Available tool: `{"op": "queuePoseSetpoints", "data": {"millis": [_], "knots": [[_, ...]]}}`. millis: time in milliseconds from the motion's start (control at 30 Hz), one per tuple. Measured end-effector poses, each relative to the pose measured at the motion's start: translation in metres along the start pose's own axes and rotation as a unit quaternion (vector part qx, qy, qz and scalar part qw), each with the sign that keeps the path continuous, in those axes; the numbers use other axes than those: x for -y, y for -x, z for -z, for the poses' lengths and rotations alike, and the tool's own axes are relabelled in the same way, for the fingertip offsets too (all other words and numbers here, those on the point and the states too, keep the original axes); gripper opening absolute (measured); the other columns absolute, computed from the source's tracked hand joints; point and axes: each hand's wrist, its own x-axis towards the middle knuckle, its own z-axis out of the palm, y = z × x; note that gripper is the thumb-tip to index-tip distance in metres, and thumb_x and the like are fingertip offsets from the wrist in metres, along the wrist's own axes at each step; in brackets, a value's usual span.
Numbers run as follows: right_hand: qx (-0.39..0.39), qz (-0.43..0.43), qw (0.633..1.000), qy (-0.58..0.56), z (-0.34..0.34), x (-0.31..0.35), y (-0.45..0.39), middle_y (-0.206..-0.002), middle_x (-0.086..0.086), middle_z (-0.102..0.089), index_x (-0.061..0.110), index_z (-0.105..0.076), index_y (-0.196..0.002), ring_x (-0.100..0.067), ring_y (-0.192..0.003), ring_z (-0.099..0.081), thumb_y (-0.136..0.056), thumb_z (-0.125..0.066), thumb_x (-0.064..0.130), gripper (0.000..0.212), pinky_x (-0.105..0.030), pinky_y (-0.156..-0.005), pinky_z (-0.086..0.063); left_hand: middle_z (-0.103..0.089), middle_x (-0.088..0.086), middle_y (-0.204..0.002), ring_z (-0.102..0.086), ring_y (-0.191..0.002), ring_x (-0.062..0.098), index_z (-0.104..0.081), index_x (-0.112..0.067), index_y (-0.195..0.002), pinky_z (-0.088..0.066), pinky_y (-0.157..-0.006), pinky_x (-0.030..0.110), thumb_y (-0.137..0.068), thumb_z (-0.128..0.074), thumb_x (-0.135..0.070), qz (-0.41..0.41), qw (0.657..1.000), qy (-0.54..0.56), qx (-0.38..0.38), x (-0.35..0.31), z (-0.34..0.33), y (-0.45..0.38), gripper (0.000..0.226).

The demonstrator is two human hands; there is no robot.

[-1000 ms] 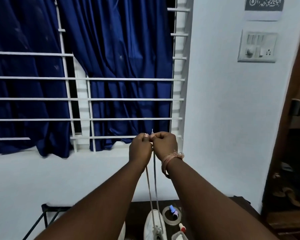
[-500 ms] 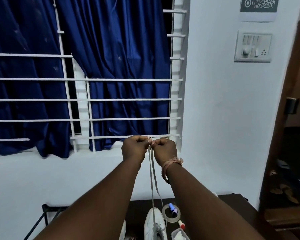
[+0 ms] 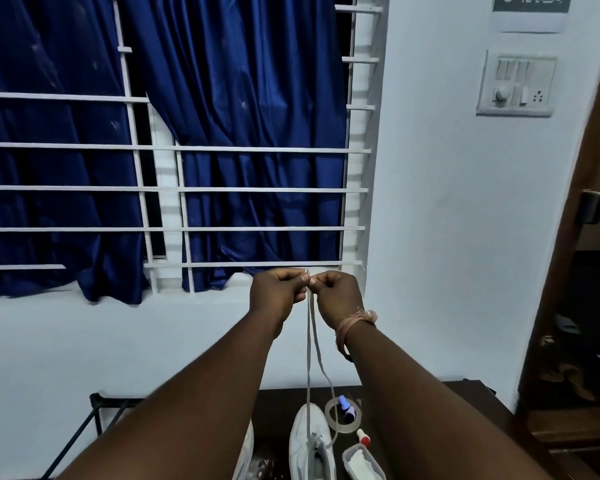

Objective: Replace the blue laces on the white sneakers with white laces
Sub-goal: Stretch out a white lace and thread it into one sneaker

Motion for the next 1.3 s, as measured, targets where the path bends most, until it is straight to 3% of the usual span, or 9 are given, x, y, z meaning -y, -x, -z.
{"op": "queuePoseSetpoints", "data": {"millis": [67, 167, 367, 500, 600, 733, 933, 1200, 1300], "knots": [[0.006, -0.016, 1.0, 0.017, -0.002, -0.011, 0.005, -0.072, -0.001, -0.07, 0.015, -0.066, -0.072, -0.017, -0.061, -0.064, -0.092, -0.062, 0.013, 0.021, -0.029, -0.062, -0.056, -0.077, 0.008, -0.082, -0.067, -0.072, 0.017, -0.079, -0.015, -0.087, -0.06, -0.076, 0.034, -0.088, -0.076, -0.014, -0.005, 0.999, -0.034, -0.018, 0.011, 0.003, 0.001, 0.004], [0.01, -0.074, 0.997, 0.006, -0.004, -0.032, 0.016, -0.072, -0.009, -0.071, 0.01, -0.065, -0.079, -0.018, -0.05, -0.061, -0.091, -0.049, 0.005, 0.021, -0.022, -0.042, -0.045, -0.077, 0.002, -0.085, -0.067, -0.077, 0.018, -0.078, -0.016, -0.088, -0.059, -0.076, 0.036, -0.09, -0.075, -0.022, 0.005, 0.996, -0.086, -0.013, 0.033, 0.01, 0.01, 0.006], [0.049, -0.135, 0.99, -0.014, -0.012, -0.089, 0.039, -0.068, -0.013, -0.069, 0.005, -0.07, -0.077, -0.023, -0.053, -0.063, -0.085, -0.053, 0.0, 0.019, -0.034, -0.052, -0.055, -0.068, 0.012, -0.07, -0.056, -0.064, 0.025, -0.076, -0.002, -0.091, -0.052, -0.064, 0.034, -0.093, -0.063, 0.001, 0.061, 0.993, -0.099, 0.036, 0.098, 0.022, 0.037, 0.014], [0.069, -0.168, 0.983, -0.027, -0.02, -0.127, 0.065, -0.066, -0.013, -0.071, 0.008, -0.071, -0.077, -0.026, -0.055, -0.068, -0.076, -0.053, 0.0, 0.019, -0.044, -0.058, -0.059, -0.074, 0.009, -0.076, -0.067, -0.063, 0.024, -0.074, -0.015, -0.096, -0.059, -0.064, 0.035, -0.087, -0.073, -0.004, 0.098, 0.987, -0.126, 0.014, 0.139, 0.026, 0.05, 0.014], [0.082, -0.184, 0.978, -0.05, -0.02, -0.145, 0.081, -0.06, -0.012, -0.067, -0.007, -0.067, -0.088, -0.019, -0.048, -0.067, -0.086, -0.046, -0.012, 0.021, -0.029, -0.049, -0.055, -0.074, 0.017, -0.085, -0.074, -0.071, 0.037, -0.065, -0.016, -0.103, -0.063, -0.067, 0.049, -0.082, -0.081, -0.007, 0.153, 0.984, -0.094, 0.001, 0.163, 0.029, 0.058, 0.027], [0.102, -0.181, 0.977, -0.058, -0.025, -0.171, 0.095, -0.073, -0.018, -0.072, 0.0, -0.071, -0.086, -0.033, -0.066, -0.073, -0.085, -0.043, -0.013, 0.031, -0.028, -0.055, -0.055, -0.071, 0.015, -0.077, -0.059, -0.052, 0.019, -0.072, -0.002, -0.095, -0.051, -0.049, 0.024, -0.086, -0.075, -0.001, 0.181, 0.98, -0.082, 0.026, 0.182, 0.028, 0.07, 0.009], [0.079, -0.196, 0.972, -0.103, -0.023, -0.197, 0.107, -0.068, -0.02, -0.066, 0.001, -0.066, -0.085, -0.027, -0.057, -0.064, -0.097, -0.055, 0.0, 0.016, -0.032, -0.054, -0.057, -0.07, 0.018, -0.077, -0.06, -0.067, 0.024, -0.08, -0.011, -0.087, -0.052, -0.066, 0.032, -0.09, -0.071, -0.005, 0.236, 0.97, -0.022, 0.047, 0.207, 0.033, 0.077, 0.011], [0.088, -0.192, 0.975, -0.067, -0.031, -0.216, 0.115, -0.065, -0.019, -0.067, -0.007, -0.063, -0.084, -0.027, -0.053, -0.062, -0.093, -0.05, -0.001, 0.017, -0.032, -0.054, -0.053, -0.075, 0.023, -0.093, -0.073, -0.078, 0.023, -0.074, -0.004, -0.103, -0.058, -0.071, 0.028, -0.081, -0.082, -0.008, 0.173, 0.984, 0.003, 0.051, 0.232, 0.045, 0.102, 0.024], [0.068, -0.192, 0.974, -0.095, -0.031, -0.223, 0.118, -0.066, -0.016, -0.067, -0.002, -0.064, -0.077, -0.028, -0.054, -0.061, -0.093, -0.052, 0.001, 0.02, -0.034, -0.057, -0.052, -0.077, 0.012, -0.089, -0.073, -0.081, 0.018, -0.077, -0.01, -0.097, -0.058, -0.076, 0.027, -0.076, -0.085, -0.005, 0.15, 0.986, -0.046, 0.061, 0.239, 0.049, 0.104, 0.023]]}}
